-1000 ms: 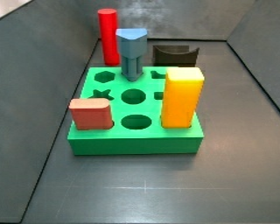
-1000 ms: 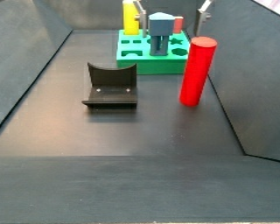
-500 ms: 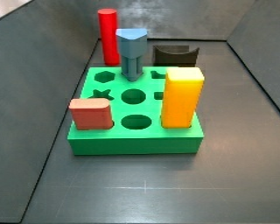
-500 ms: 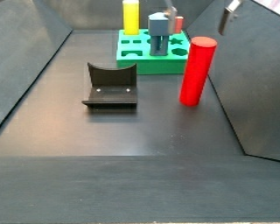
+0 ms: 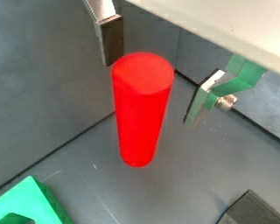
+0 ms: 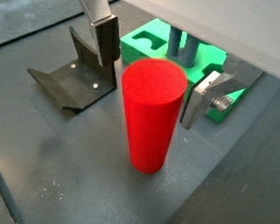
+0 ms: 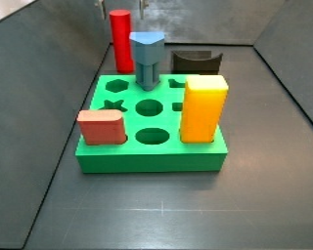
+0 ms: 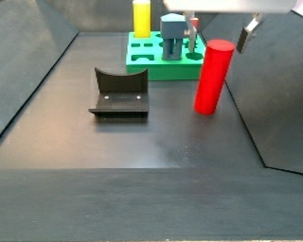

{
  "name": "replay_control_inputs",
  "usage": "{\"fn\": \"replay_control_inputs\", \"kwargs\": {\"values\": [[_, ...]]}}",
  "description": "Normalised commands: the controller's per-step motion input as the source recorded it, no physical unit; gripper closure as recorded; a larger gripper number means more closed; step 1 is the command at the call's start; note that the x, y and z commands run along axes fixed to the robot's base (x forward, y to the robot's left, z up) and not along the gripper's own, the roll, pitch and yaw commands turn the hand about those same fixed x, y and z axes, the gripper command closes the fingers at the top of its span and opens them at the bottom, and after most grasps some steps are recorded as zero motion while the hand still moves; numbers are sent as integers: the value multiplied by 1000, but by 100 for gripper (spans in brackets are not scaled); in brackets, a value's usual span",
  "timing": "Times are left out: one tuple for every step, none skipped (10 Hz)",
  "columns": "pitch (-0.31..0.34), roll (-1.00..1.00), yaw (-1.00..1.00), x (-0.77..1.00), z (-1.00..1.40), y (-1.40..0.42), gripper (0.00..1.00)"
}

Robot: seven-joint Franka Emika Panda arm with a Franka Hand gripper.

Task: Pick up the round object. Move up. Move to above the board. Insert the round object.
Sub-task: Pick up the round object.

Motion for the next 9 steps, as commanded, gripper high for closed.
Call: {"fn": "replay_control_inputs", "kwargs": {"values": [[0,69,0,0,-351,40,0],[-11,0,0,-54,-280,37,0],[-27,0,0,-43,-369,0,0],[-19,-54,0,-43,-183,0,0],[0,-124,0,0,-134,0,0],[0,0,0,0,0,0,0],[0,0,0,0,0,0,100],[0,0,0,0,0,0,100],[0,0,0,0,0,0,100]]}}
